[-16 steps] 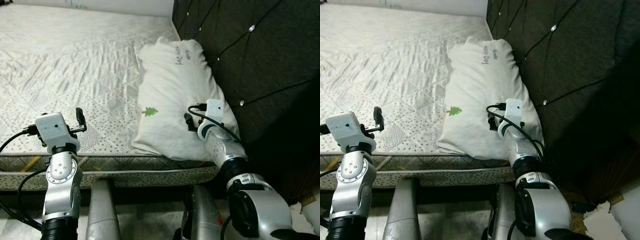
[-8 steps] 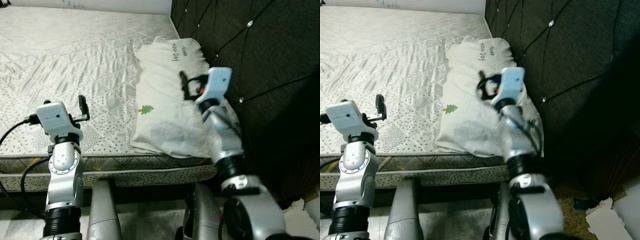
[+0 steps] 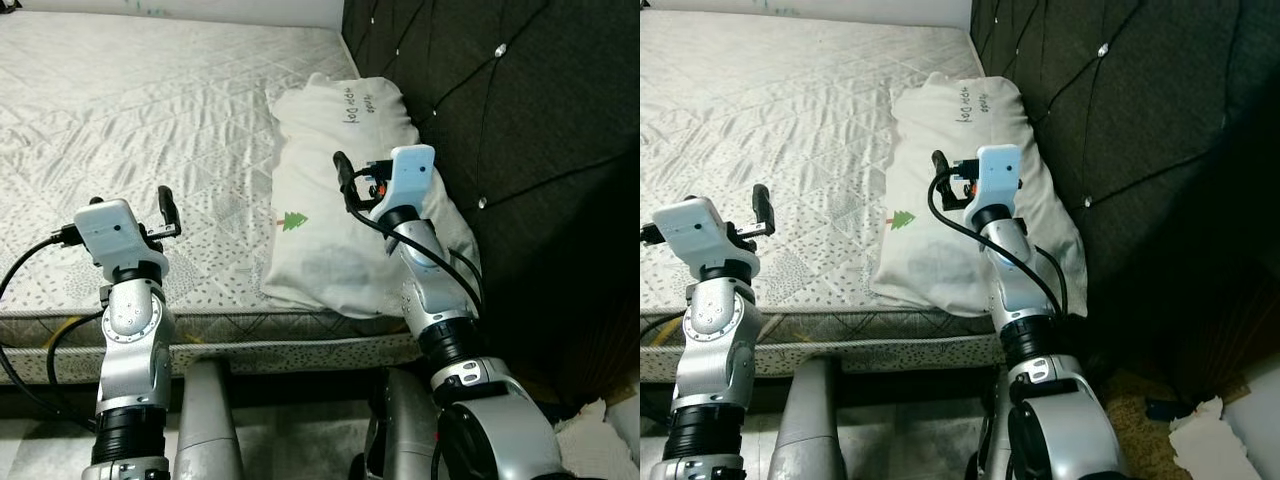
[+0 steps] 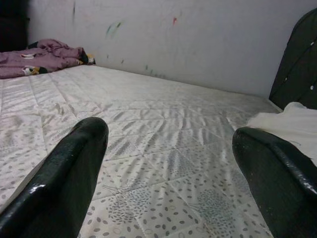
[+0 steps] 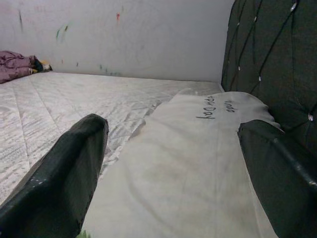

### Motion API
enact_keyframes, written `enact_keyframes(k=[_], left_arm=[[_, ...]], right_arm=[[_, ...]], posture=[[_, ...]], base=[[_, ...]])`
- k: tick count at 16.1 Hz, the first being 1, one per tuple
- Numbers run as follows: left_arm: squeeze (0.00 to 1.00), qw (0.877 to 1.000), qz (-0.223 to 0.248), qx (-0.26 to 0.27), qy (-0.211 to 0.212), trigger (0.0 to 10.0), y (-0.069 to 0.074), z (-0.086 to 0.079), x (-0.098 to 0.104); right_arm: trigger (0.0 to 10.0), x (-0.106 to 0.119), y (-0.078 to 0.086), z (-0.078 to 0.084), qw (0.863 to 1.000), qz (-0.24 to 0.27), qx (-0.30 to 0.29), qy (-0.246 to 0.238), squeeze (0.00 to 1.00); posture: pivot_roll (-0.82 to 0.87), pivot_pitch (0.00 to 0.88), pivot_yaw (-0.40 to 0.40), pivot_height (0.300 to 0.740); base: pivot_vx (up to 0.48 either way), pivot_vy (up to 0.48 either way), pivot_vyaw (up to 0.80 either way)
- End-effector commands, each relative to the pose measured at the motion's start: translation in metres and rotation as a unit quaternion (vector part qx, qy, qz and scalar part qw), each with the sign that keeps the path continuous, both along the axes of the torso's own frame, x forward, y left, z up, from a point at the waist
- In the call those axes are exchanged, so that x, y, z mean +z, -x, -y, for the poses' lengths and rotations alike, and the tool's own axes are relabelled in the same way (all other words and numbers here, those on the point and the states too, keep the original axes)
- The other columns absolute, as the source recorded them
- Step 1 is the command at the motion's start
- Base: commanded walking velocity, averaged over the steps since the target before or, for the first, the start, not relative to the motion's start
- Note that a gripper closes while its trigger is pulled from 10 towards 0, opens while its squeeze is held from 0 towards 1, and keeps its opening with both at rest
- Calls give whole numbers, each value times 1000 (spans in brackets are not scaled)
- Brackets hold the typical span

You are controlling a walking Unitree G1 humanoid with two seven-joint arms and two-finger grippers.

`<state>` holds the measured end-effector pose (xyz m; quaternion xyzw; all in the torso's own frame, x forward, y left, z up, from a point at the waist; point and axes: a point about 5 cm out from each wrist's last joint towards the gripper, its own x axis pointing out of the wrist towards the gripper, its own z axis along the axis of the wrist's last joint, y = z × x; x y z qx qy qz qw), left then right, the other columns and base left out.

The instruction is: Clean up the room

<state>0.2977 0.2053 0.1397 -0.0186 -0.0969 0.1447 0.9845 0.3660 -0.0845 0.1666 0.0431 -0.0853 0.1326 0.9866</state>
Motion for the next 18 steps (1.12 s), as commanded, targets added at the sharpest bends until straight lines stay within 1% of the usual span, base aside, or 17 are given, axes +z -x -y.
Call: enact_keyframes(k=[1,6,8,12,14,16,18], left_arm=[[0,1000,1,-3,-1,10000,-2,4,0],[0,1000,0,-7,-3,10000,-4,5,0],[0,1000,1,-7,-7,10000,-5,6,1],[0,1000,-10,4,-25,10000,-4,4,-2],[0,999,-15,17,-42,10000,-4,3,-2],[0,998,-26,33,-38,10000,-5,1,-5],[0,999,-25,18,-30,10000,-6,6,-5]], right_arm=[[10000,9,-4,0,1000,12,1,-5,0],[10000,8,-3,1,1000,10,0,-7,0],[10000,8,-4,2,1000,10,-1,-5,0],[10000,-1,-4,11,1000,-1,-13,10,0],[10000,-5,-5,13,1000,-13,-22,18,0],[10000,-9,-5,12,999,-22,-29,30,0],[10000,-14,-2,12,999,-27,-28,32,0]], posture=[[130,0,-84,590],[125,0,-82,635],[125,0,-83,645],[130,0,-85,685],[130,0,-85,690],[130,0,-83,690],[131,0,-83,690]], base=[[0,0,0],[0,0,0],[0,0,0],[0,0,0],[0,0,0],[0,0,0],[0,0,0]])
